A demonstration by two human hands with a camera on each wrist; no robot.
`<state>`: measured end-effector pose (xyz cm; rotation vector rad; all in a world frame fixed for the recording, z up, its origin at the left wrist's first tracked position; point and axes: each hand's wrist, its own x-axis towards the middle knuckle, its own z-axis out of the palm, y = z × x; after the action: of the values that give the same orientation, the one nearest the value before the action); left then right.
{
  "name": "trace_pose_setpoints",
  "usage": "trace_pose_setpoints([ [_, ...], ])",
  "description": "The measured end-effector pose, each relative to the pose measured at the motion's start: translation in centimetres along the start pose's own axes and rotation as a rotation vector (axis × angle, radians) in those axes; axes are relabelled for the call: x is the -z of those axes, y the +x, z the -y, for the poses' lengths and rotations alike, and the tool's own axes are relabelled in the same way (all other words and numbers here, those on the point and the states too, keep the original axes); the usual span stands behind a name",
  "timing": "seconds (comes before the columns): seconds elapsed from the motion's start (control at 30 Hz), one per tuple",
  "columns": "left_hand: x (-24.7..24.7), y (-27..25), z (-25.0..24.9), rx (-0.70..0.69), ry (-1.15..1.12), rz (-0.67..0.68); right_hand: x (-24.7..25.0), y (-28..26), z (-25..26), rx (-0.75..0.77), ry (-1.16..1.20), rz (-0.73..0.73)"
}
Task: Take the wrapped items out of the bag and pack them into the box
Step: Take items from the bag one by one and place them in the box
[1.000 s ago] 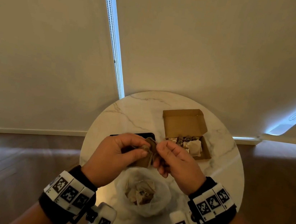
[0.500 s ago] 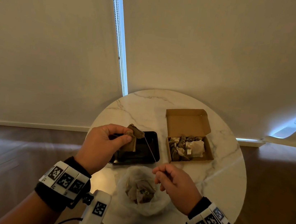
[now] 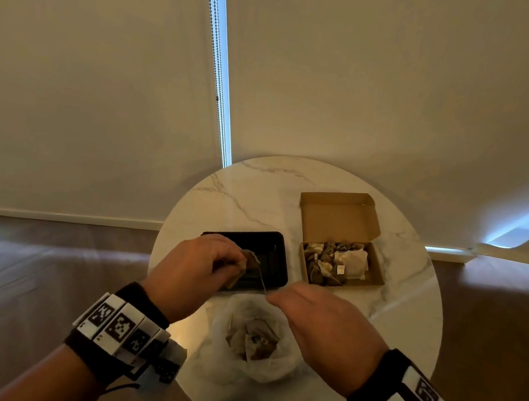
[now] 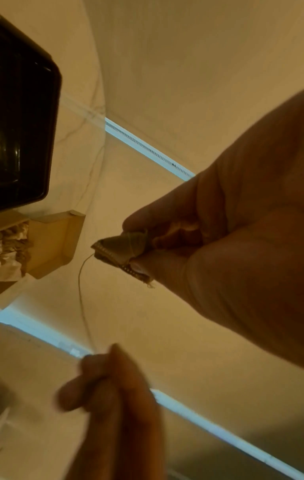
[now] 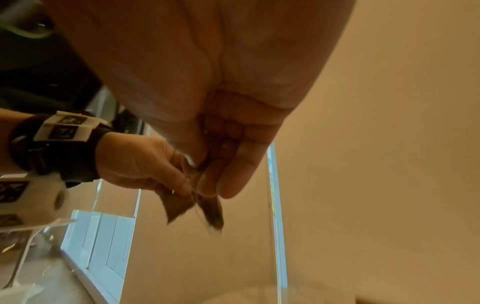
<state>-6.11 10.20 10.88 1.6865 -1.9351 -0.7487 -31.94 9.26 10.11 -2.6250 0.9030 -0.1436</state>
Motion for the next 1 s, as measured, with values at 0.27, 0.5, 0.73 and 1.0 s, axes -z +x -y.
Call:
trace_pose_setpoints([
  [0.27,-2.1,-0.7,-2.7,-0.245,0.032,0.137,6.5,3.4,1.3,0.201,-0.184,-0.159],
  [0.5,-2.8,-1.0,-2.9,-0.273,-0.09,0.042,4.3,4.5,-1.3,0.02,0.107,-0.172],
  [0.73,-2.6,-1.4,-1.9,-0.124,-0.229,0.013,1.9,3.8,-2.6,-0.121,0.362,-0.217],
  [1.0,-2.9,-1.0,-1.7,0.064,-0.496,0.034,0.3,2.8,-2.1,-0.211,0.596,-0.245],
])
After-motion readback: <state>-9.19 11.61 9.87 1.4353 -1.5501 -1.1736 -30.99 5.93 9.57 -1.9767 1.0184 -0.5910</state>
